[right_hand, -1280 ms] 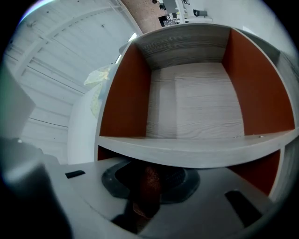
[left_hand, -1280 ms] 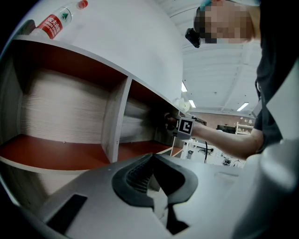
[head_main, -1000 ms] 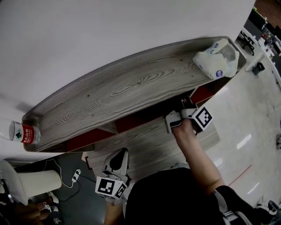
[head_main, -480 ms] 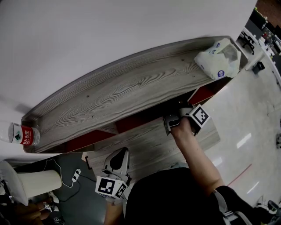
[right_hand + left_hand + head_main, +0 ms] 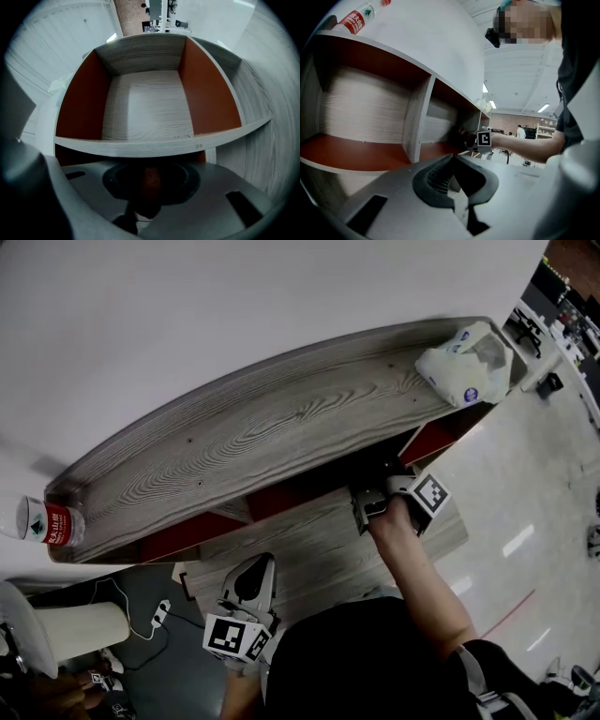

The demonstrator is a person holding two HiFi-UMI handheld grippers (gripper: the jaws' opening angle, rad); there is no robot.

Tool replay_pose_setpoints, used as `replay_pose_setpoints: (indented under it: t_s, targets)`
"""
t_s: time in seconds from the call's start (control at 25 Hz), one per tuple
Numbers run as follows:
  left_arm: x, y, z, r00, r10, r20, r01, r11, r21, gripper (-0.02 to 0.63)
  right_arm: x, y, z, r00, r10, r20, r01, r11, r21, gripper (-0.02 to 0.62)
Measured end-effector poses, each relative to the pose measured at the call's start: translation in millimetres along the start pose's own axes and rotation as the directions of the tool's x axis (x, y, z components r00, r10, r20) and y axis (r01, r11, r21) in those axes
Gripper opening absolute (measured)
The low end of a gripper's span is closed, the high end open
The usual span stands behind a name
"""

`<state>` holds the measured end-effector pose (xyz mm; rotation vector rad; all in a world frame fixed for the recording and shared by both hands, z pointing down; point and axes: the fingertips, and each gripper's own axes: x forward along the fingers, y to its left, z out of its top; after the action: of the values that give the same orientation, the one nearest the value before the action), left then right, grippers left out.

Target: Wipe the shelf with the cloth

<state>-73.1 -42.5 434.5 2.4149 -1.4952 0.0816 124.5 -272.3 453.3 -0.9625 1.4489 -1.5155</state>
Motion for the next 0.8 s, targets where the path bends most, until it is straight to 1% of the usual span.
replay_pose_setpoints:
  t_s: [0.28, 0.4, 0.52, 0.64, 0.72, 0.8]
  targets:
    - [-9, -4, -2, 1.0, -0.01, 0.001, 0.01, 1.0, 0.003, 0.008, -25, -9, 0, 0.999, -0.028, 0.018, 0.028, 1.0, 0.012, 0.077]
    - [-13, -6, -5, 1.0, -0.014, 0.002, 0.014, 1.0, 0.0, 0.008, -36, -5, -2, 1.0, -0.008, 0.015, 0.008, 1.0, -0.007, 0.077]
    - [-16, -7, -6, 1.0, -0.019, 0.005, 0.019, 1.0, -0.003, 0.008, -45, 12, -8, 0.999, 0.045, -0.015, -0.046, 0.996, -0.072, 0.077]
    - [-17, -9, -4, 1.0, -0.021, 0.011, 0.021, 1.0, -0.002, 0.008, -55, 33, -20, 0.993, 0.095, -0.069, -0.105, 0.981, -0.161, 0.077]
    - [-19, -9, -2, 1.0, -0.021, 0.018, 0.021, 1.0, -0.001, 0.008, -61, 46, -33, 0.986, 0.121, -0.118, -0.146, 0.962, -0.232, 0.077]
    - [-20, -9, 1, 0.999, -0.019, 0.026, 0.019, 1.0, -0.001, 0.008, -67, 61, -51, 0.973, 0.144, -0.18, -0.195, 0.932, -0.306, 0.077]
